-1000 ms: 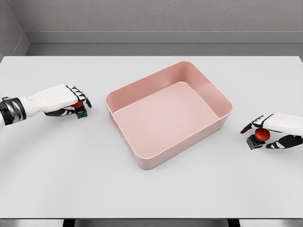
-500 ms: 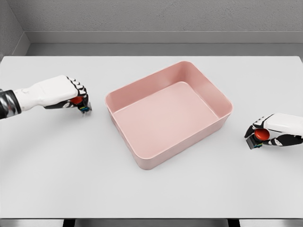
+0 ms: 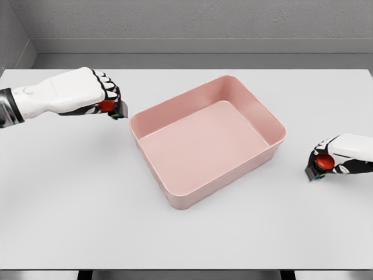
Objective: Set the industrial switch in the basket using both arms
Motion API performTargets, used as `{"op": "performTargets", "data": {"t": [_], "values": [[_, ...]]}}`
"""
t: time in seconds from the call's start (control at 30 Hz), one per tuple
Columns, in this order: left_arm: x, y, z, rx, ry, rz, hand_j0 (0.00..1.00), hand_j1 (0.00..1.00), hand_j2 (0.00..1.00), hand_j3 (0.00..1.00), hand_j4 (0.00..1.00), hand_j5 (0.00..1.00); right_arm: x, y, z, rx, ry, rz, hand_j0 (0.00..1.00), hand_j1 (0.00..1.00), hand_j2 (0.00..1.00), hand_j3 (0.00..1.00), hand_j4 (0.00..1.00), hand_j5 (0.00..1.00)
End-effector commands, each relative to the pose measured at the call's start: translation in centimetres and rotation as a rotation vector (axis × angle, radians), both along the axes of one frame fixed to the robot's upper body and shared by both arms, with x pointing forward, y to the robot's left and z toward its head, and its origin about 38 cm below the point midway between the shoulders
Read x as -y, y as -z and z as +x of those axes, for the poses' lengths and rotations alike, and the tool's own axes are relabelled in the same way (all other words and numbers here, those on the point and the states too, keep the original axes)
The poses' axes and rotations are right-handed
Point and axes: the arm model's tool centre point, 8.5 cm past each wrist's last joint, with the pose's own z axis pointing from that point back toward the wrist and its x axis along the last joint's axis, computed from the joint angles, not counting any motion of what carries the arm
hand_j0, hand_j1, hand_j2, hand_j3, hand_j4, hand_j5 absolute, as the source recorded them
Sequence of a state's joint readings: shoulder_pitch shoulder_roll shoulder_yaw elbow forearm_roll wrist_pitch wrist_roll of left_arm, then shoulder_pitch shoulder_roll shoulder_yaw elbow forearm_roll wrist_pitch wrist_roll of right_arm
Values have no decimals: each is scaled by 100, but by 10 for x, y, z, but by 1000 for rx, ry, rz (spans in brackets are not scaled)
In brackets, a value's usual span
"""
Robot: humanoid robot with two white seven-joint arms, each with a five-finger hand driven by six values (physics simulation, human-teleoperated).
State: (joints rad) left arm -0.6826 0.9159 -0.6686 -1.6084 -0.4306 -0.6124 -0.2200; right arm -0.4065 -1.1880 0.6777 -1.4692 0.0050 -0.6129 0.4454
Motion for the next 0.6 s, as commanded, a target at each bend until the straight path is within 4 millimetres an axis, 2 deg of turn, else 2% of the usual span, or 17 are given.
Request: {"op": "performTargets", "data": {"t": [0.0,0.17,0.57], "values": [[4,-3,-1,5,11,-12,39,39,39,39,39,39,2,-5,2,11,9,6,52,52,52,52,52,52],[19,-5,-2,16,45,-33,40,40,40,40,40,40,4,-16,5,40,17,10,52,52,52,52,52,52],[61,12,2,-13,109,-56,40,40,40,40,40,40,3,-43,16,108,7,5,52,52,52,52,52,52]]}}
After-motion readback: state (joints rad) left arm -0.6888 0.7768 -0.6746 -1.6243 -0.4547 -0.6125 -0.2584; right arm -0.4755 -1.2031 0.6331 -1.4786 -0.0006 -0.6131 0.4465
